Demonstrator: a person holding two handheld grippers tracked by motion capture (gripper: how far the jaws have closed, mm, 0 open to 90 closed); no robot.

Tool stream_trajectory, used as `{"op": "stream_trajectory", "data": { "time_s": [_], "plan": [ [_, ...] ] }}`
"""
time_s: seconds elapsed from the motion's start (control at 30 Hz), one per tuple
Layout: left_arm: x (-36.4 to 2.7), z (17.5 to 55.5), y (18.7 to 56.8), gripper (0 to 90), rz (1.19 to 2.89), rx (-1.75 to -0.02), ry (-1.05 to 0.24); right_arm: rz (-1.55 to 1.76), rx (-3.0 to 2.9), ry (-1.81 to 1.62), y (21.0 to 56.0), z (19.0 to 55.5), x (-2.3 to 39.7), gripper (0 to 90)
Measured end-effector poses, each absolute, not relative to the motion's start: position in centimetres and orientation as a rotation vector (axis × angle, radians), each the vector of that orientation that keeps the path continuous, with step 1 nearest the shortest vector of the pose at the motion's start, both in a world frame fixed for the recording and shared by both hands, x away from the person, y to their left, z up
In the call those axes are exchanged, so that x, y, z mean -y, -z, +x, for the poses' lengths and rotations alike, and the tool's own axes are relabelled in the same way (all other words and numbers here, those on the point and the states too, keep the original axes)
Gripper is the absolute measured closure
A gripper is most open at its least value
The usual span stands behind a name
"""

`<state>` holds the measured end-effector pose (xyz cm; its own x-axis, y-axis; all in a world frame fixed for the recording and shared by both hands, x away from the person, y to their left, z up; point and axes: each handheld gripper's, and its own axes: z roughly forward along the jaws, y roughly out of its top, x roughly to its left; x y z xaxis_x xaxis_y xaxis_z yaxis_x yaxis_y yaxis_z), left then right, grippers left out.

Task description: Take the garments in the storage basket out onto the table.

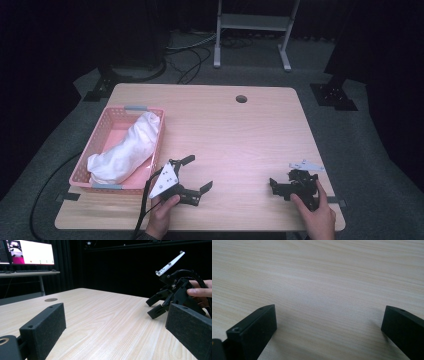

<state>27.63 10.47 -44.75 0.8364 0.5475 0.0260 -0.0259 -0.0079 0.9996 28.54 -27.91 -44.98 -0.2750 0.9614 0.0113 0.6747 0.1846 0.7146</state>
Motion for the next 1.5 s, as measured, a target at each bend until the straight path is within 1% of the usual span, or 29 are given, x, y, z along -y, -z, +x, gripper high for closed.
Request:
{"op": "stream_trajectory", "data": {
  "time_s": [0.4, 0.53, 0.93, 1.1, 1.5],
  "plan": [
    [-10.5, 27.7, 44.7, 2.8, 1.525, -0.432, -0.475, 1.533, -2.022, -0.861, 45.0, 28.6, 27.9, 0.0],
    [-10.4, 27.6, 44.7, 2.8, 1.524, -0.441, -0.453, 1.533, -2.022, -0.861, 45.0, 28.6, 27.9, 0.0],
    [-10.7, 27.5, 43.3, 2.8, 1.517, -0.45, -0.457, 1.534, -2.022, -0.861, 45.0, 28.6, 27.9, 0.0],
    [-10.7, 27.3, 42.4, 2.8, 1.507, -0.457, -0.44, 1.533, -2.022, -0.861, 45.0, 28.6, 27.9, 0.0],
    [-10.7, 27.4, 41.9, 2.8, 1.509, -0.467, -0.421, 1.533, -2.022, -0.861, 45.0, 28.6, 27.9, 0.0]
  ]
}}
